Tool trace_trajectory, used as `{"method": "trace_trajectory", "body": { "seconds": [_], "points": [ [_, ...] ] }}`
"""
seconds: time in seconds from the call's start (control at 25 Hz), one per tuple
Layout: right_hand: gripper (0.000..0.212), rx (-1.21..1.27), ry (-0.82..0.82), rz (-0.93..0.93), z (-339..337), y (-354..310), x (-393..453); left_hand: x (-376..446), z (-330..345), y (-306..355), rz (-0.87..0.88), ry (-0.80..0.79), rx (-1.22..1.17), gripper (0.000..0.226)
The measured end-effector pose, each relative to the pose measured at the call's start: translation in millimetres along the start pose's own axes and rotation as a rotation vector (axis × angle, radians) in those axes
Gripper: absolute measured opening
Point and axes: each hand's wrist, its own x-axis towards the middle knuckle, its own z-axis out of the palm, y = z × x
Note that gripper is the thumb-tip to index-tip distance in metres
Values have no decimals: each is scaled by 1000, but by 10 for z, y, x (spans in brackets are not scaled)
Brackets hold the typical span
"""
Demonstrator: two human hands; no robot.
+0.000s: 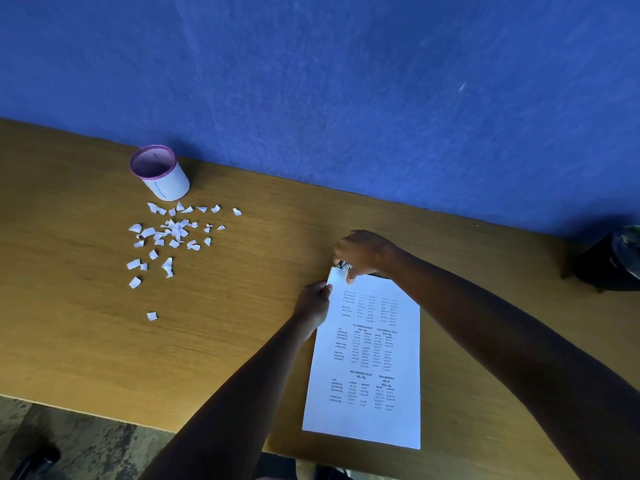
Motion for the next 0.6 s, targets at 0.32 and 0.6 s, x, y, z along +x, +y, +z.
{"method": "trace_trajectory", "body": {
  "seconds": [0.32,0.6],
  "points": [
    [17,1048,644,688,948,248,-909,-7,6,12,2,6,17,32],
    [17,1320,1133,1273,1785,-46,-1501,50,13,-34,-9,6,-36,30]
  ]
}}
